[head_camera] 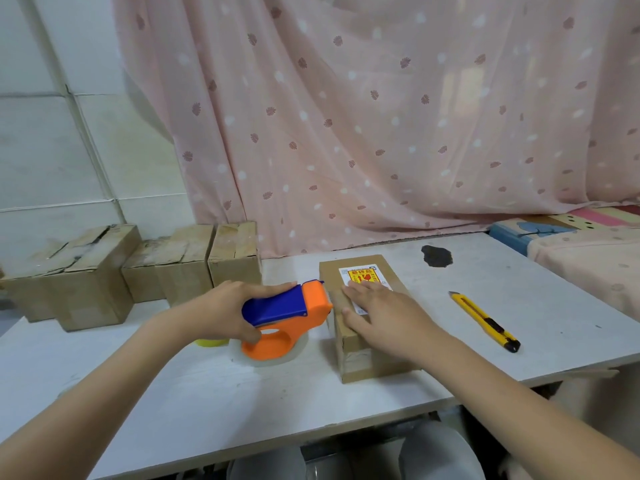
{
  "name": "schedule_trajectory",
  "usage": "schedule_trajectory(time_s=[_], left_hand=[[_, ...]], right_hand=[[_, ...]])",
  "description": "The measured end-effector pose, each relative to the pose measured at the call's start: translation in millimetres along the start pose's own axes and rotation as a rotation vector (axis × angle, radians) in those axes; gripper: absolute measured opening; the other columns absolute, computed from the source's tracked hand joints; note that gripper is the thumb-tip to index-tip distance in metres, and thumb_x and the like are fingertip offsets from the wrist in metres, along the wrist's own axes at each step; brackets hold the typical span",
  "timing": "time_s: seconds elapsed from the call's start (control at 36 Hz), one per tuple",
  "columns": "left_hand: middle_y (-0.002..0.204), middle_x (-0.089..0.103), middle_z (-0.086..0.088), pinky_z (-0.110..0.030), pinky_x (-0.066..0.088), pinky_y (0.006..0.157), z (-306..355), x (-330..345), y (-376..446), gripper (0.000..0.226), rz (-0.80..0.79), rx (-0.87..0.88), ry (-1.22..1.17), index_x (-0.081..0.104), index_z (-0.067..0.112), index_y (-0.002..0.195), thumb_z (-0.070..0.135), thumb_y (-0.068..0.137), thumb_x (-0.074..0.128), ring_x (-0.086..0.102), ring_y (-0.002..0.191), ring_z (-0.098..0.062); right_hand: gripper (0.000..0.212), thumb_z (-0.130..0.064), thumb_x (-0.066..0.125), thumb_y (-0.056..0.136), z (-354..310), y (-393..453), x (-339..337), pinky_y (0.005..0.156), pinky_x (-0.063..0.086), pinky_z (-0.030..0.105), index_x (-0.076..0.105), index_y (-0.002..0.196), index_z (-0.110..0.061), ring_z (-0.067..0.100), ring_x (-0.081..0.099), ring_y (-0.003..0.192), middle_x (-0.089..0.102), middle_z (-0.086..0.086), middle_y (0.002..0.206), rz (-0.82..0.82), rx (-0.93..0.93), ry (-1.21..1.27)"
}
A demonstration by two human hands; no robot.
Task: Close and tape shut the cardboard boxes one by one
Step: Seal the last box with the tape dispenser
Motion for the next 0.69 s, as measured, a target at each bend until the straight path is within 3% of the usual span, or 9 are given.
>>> schedule_trajectory(time_s=[0.11, 0.25, 0.33, 0.44, 0.5, 0.56, 0.64, 0.69], left_hand=[[0.09, 0.057, 0.018, -0.016, 0.039, 0.057, -3, -3, -5, 0.092, 0.0, -0.018, 0.004, 0.016, 0.076, 0.13, 0.028, 0.078, 0.075, 0.052, 0.069, -0.008], [0.077, 0.054, 0.02, -0.015, 0.039, 0.056, -18, -10, -22, 0.091, -0.022, -0.052, 0.035, 0.02, 0.072, 0.136, 0.027, 0.078, 0.074, 0.049, 0.062, -0.003], [0.073, 0.053, 0.019, -0.016, 0.038, 0.055, -21, -10, -24, 0.09, -0.032, -0.066, 0.034, 0.021, 0.071, 0.138, 0.027, 0.078, 0.073, 0.048, 0.06, -0.004], [0.061, 0.051, 0.023, -0.015, 0.036, 0.054, -18, -9, -18, 0.087, -0.008, -0.049, 0.024, 0.026, 0.069, 0.137, 0.027, 0.077, 0.073, 0.047, 0.059, 0.002], [0.065, 0.052, 0.019, -0.015, 0.036, 0.055, -17, -9, -17, 0.086, 0.002, -0.038, 0.036, 0.028, 0.068, 0.139, 0.03, 0.077, 0.074, 0.047, 0.061, 0.002], [0.068, 0.052, 0.016, -0.015, 0.036, 0.055, -17, -8, -16, 0.085, 0.001, -0.035, 0.043, 0.028, 0.067, 0.14, 0.032, 0.078, 0.074, 0.047, 0.062, 0.002], [0.064, 0.052, 0.018, -0.015, 0.035, 0.055, -16, -8, -15, 0.084, 0.003, -0.031, 0.039, 0.029, 0.067, 0.139, 0.032, 0.077, 0.074, 0.047, 0.061, 0.002], [0.064, 0.052, 0.019, -0.015, 0.035, 0.054, -18, -8, -15, 0.084, 0.005, -0.033, 0.039, 0.029, 0.068, 0.139, 0.032, 0.078, 0.074, 0.047, 0.06, 0.001]], right_hand=[[0.059, -0.057, 0.026, 0.102, 0, -1, -2, 0.118, 0.027, 0.035, 0.031, 0.156, -0.033, 0.01, 0.02, 0.151, 0.025, -0.014, 0.163, 0.021, 0.008, -0.005], [0.057, -0.058, 0.032, 0.101, -2, -3, -7, 0.117, 0.026, 0.032, 0.034, 0.154, -0.036, 0.008, 0.022, 0.15, 0.027, -0.016, 0.162, 0.022, 0.024, 0.018], [0.054, -0.056, 0.036, 0.101, -6, -5, -14, 0.114, 0.031, 0.033, 0.043, 0.15, -0.035, 0.014, 0.033, 0.145, 0.037, -0.013, 0.158, 0.016, 0.064, 0.072], [0.039, -0.05, 0.045, 0.096, -7, 2, -23, 0.1, 0.043, 0.034, 0.065, 0.125, -0.032, 0.025, 0.048, 0.127, 0.062, -0.001, 0.128, 0.06, 0.176, 0.216], [0.026, -0.042, 0.049, 0.09, -4, 12, -24, 0.099, 0.042, 0.034, 0.067, 0.105, -0.031, 0.029, 0.048, 0.122, 0.064, 0.0, 0.111, 0.042, 0.237, 0.24], [0.024, -0.042, 0.044, 0.08, -1, 23, -23, 0.104, 0.04, 0.046, 0.062, 0.092, -0.031, 0.035, 0.05, 0.117, 0.067, 0.002, 0.106, 0.041, 0.332, 0.285], [0.047, -0.055, 0.043, 0.078, 0, 35, -18, 0.11, 0.018, 0.069, 0.057, 0.12, -0.039, 0.048, 0.035, 0.132, 0.06, 0.011, 0.131, -0.058, 0.456, 0.259], [0.077, -0.07, 0.048, 0.081, -2, 38, -14, 0.11, 0.011, 0.073, 0.033, 0.149, -0.038, 0.052, 0.017, 0.144, 0.033, 0.018, 0.156, -0.161, 0.508, 0.189]])
Point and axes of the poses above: each hand's wrist, its own y-axis towards the middle knuckle, its own x-axis out of the palm, z = x × y, the point moved 6 cm from there along y, towards the middle knuckle
